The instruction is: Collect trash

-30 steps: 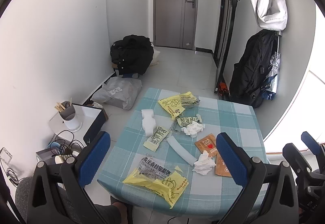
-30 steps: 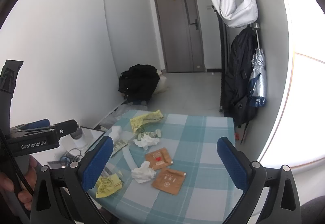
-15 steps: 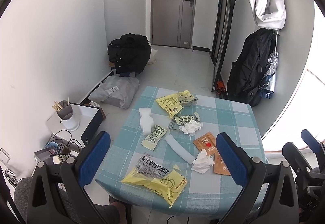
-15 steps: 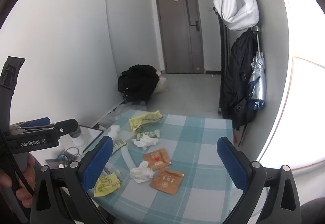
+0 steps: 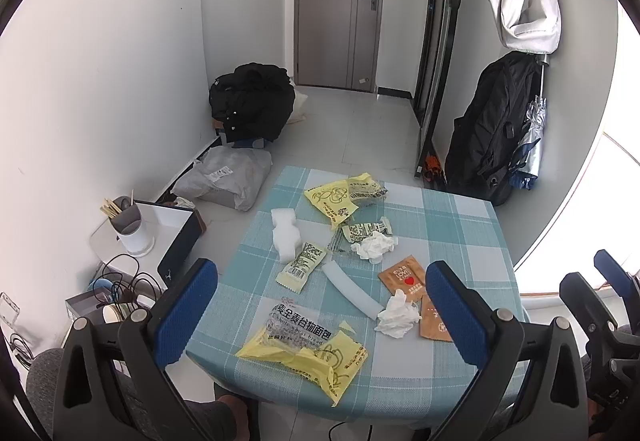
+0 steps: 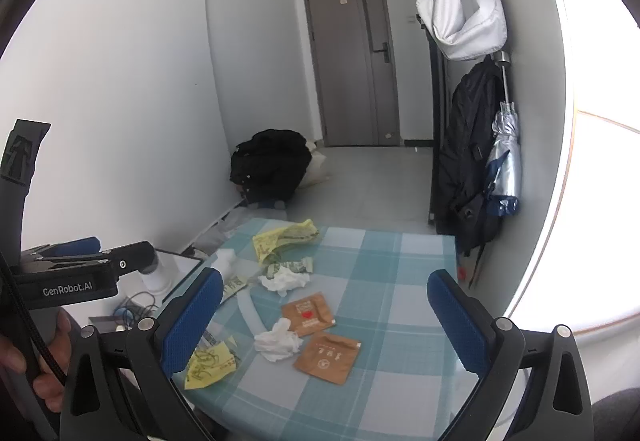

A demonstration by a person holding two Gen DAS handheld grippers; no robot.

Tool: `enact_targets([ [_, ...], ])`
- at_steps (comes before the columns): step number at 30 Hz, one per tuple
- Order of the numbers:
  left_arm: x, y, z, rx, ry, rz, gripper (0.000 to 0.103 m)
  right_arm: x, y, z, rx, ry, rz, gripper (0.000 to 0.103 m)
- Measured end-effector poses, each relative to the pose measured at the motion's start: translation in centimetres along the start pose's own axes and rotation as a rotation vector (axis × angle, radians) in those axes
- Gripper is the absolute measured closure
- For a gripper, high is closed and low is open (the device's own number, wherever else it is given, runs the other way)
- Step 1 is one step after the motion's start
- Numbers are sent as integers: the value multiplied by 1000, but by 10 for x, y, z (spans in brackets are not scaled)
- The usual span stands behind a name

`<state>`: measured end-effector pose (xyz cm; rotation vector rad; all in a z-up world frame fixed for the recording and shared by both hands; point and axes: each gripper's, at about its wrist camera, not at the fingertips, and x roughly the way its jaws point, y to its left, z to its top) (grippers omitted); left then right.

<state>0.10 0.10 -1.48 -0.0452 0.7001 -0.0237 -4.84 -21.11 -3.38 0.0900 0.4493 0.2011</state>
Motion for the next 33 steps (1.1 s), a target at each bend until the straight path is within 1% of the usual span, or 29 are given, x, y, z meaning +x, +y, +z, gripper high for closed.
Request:
enact_targets([
  [20, 0, 3, -4, 0, 16, -19, 1, -3, 0, 1, -5, -3, -10, 0],
  [27, 2, 9, -2, -6, 34, -21, 1, -3, 1, 1, -9, 3, -3, 0],
  [28, 3, 11, -2, -8, 41, -26, 1, -3, 1, 1, -10, 4, -3, 0],
  [29, 4, 12, -2, -14, 54, -47, 1, -2, 2, 2, -13, 5, -3, 0],
  [31, 10, 16, -1, -38, 104, -108, 1, -1, 2, 2, -15, 8, -4, 0],
  [33, 16, 20, -3, -49, 141, -149, 1, 0, 1, 2, -17, 14, -3, 0],
])
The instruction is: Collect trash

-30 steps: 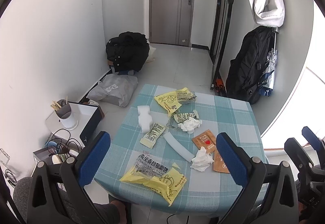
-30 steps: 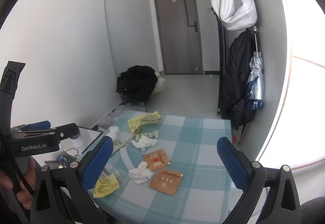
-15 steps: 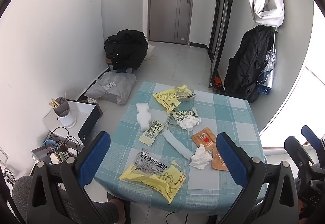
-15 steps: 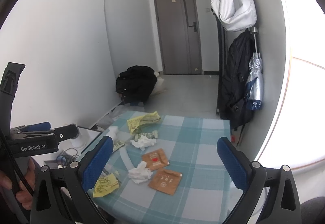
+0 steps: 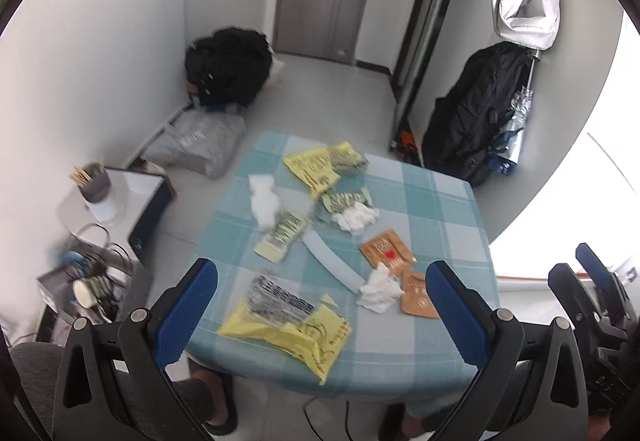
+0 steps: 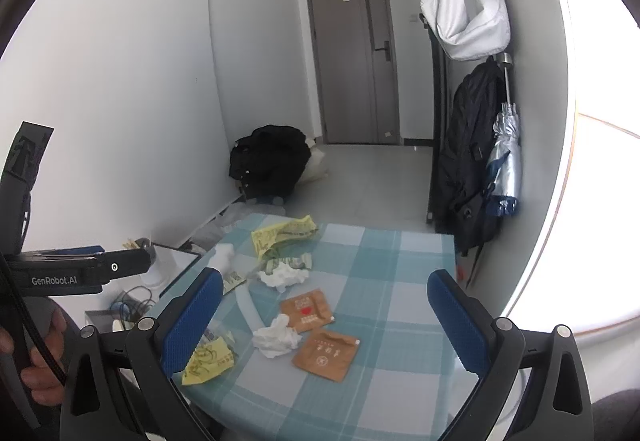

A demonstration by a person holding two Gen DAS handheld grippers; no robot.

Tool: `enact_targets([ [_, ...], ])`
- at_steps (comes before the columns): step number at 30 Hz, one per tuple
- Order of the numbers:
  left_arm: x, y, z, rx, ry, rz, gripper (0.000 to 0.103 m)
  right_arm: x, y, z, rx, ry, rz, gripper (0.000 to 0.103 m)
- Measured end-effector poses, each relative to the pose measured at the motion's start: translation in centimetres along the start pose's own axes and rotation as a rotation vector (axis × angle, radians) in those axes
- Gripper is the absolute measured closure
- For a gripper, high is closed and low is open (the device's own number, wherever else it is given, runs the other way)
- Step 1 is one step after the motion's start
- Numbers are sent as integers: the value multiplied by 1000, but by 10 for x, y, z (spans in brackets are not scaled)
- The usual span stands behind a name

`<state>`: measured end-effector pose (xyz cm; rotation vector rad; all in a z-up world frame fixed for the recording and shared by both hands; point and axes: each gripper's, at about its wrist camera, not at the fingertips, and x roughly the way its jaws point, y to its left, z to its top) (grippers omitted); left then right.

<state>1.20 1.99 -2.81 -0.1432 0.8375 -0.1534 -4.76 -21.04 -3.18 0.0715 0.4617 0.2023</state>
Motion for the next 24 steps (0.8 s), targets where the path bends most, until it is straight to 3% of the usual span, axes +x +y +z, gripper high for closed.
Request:
enact_targets([
  [7, 19, 13, -1, 25, 87, -65, 1, 9, 0, -3, 7, 25, 4, 0],
  [15, 57, 53, -9, -22, 241, -88, 1, 36, -6, -4, 106, 116, 40, 0],
  [24, 99, 74, -25, -66, 368, -87, 2, 58, 6, -8, 80, 149, 73, 0],
])
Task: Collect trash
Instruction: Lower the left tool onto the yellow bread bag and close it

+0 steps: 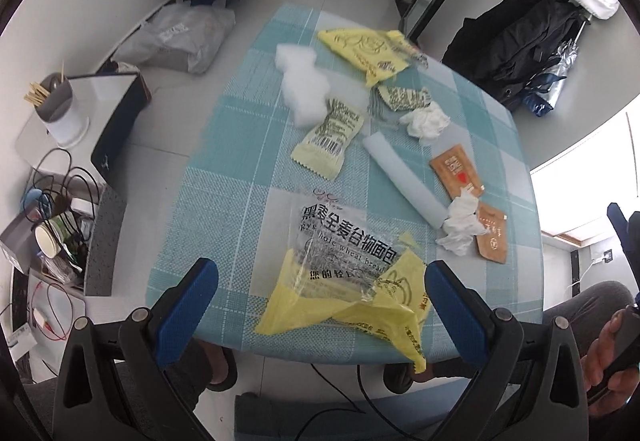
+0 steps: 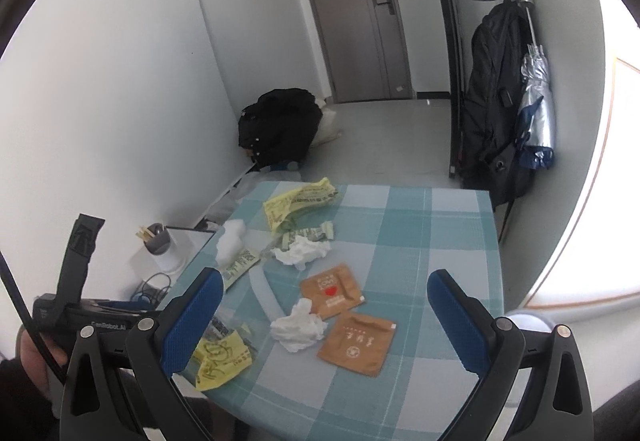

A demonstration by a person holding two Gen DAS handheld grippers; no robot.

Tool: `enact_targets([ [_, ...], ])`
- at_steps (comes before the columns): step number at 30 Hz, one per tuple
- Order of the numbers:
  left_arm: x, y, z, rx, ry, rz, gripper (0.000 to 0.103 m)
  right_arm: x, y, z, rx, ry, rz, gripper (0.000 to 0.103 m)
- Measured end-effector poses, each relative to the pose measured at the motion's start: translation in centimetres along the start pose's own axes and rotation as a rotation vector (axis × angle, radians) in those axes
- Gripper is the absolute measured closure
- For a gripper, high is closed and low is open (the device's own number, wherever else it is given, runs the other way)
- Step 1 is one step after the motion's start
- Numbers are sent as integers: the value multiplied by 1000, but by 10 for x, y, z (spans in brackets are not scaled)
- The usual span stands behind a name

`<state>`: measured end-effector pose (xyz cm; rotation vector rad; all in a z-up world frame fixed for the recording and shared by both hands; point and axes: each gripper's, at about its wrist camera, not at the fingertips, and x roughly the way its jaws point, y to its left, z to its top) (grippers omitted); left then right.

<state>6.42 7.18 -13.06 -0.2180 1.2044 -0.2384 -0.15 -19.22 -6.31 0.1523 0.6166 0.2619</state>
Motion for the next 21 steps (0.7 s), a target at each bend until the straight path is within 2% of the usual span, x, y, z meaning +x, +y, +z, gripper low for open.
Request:
enact_targets([
  [7, 17, -7, 3, 85, 4, 96, 2, 13, 2, -1, -2, 26, 10, 0],
  [14, 25, -13, -3, 135, 44, 111, 2, 19, -4, -3, 20, 48, 11, 0],
  [21, 40, -24, -9, 209, 84, 179, 2, 22, -5, -4, 18, 58, 8, 0],
])
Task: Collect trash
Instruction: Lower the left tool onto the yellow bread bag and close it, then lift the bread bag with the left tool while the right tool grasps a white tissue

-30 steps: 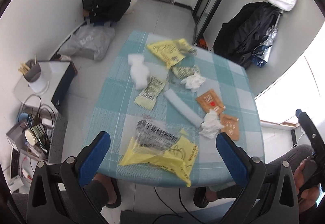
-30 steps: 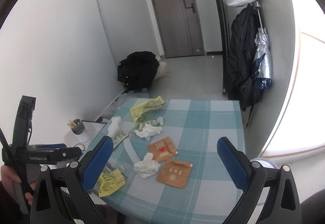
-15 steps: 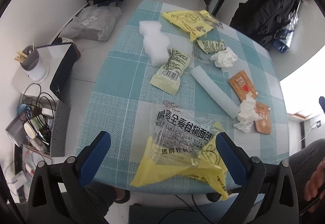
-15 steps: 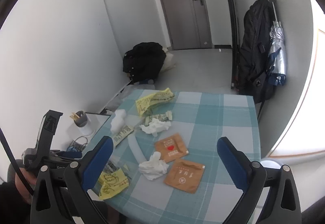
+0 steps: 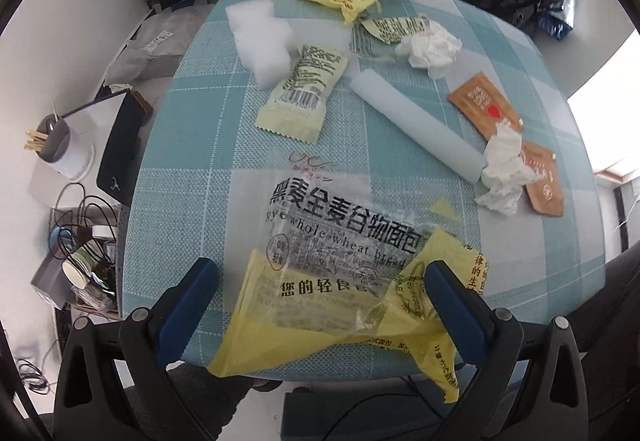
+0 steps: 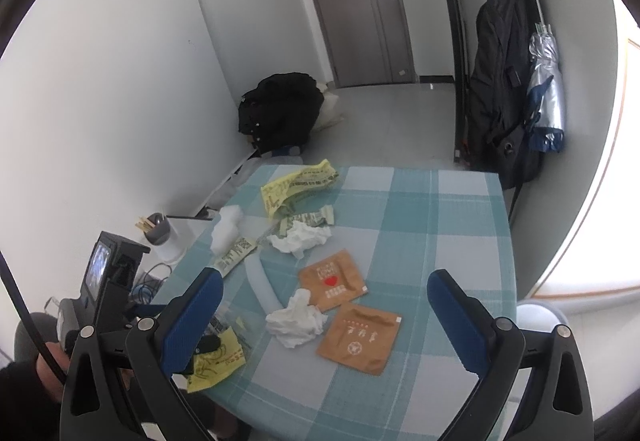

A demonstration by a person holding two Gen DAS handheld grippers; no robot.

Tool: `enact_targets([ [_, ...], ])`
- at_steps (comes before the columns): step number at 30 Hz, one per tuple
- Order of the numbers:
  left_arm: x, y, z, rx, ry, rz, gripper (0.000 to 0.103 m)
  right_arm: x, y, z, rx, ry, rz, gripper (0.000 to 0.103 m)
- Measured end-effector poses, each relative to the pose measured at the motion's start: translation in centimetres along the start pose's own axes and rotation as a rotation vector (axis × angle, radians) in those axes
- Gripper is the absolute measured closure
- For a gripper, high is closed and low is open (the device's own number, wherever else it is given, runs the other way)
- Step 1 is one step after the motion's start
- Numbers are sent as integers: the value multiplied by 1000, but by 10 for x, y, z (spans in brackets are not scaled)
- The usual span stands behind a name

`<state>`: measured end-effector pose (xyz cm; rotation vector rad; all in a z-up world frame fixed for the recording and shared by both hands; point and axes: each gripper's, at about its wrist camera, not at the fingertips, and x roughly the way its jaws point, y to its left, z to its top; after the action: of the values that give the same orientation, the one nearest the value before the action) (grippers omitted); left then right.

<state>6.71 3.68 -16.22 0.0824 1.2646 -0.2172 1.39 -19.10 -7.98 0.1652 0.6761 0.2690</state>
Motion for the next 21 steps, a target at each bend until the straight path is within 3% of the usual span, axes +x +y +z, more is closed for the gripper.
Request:
enact_targets([
  [4, -2, -7, -1, 41, -13, 53, 12, -1, 1, 0, -5, -1, -7, 0],
  [14, -6, -10, 1, 34, -29, 69, 39, 0, -4, -3, -1, 17, -36, 0],
  [16, -8, -9, 1, 31, -35, 60, 61, 1, -5, -3, 0, 19, -45, 0],
  [21, -9, -13, 1, 28, -44, 71, 73, 2, -6, -5, 2, 29, -57, 0],
])
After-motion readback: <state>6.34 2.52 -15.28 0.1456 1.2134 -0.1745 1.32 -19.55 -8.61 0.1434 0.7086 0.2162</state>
